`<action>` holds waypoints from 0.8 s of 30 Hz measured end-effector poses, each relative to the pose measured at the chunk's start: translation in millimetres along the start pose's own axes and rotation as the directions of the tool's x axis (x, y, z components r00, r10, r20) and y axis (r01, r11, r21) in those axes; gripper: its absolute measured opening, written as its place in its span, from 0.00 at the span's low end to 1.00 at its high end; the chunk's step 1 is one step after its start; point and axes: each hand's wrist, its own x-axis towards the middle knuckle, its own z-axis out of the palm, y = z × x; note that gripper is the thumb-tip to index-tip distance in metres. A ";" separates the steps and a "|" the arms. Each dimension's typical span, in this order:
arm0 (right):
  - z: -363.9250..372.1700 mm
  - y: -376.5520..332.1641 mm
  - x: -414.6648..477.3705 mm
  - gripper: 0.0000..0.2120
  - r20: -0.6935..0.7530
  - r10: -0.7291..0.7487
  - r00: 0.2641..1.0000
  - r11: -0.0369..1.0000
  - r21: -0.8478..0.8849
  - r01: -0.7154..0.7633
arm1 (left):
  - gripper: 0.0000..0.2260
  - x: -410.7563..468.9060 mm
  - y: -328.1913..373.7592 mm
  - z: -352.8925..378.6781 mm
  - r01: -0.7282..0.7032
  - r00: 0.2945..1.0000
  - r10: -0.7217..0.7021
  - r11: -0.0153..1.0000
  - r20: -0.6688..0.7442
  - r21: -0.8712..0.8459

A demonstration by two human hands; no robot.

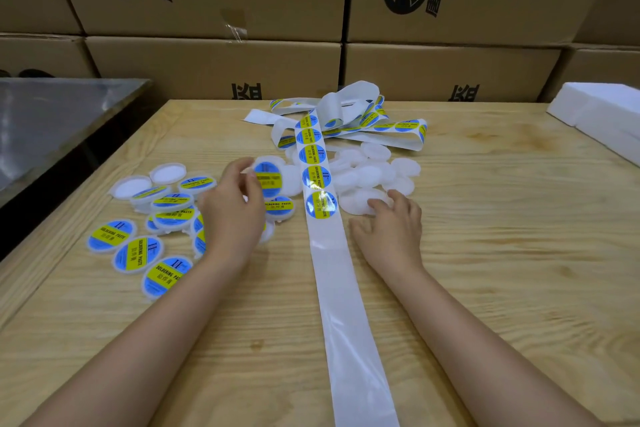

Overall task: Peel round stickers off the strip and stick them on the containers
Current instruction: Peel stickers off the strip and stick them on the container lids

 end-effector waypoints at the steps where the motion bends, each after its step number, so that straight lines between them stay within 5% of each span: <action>1: 0.7 0.5 -0.4 0.22 0.006 0.010 1.000 1.000 -0.021 -0.010 | 0.11 2.8 -3.1 -2.0 -0.015 1.000 0.018 0.996 -0.025 0.092; 8: -2.4 -1.8 -1.5 0.14 -0.052 0.043 0.998 0.999 0.025 -0.042 | 0.14 11.6 -19.7 -6.5 -0.007 1.000 -0.001 0.879 0.017 0.478; 15: -2.9 -1.5 2.4 0.25 -0.149 0.020 0.989 0.957 0.288 0.024 | 0.15 13.1 -28.4 -4.9 -0.052 0.998 0.031 0.854 0.050 0.518; 20: -3.4 -10.6 -1.9 0.16 -0.221 -0.122 0.968 0.831 0.510 0.221 | 0.14 -1.0 -5.4 -0.3 -0.445 0.892 0.427 0.888 0.149 0.118; 22: -4.6 -14.5 -5.9 0.07 -0.204 -0.140 0.969 0.750 0.617 0.238 | 0.14 -14.4 8.2 7.9 -0.373 0.895 0.384 0.924 0.227 -0.091; 24: -5.2 -16.4 -7.0 0.03 -0.153 -0.133 0.979 0.665 0.719 0.202 | 0.14 -27.6 18.2 16.9 -0.133 0.915 0.221 0.955 0.337 -0.265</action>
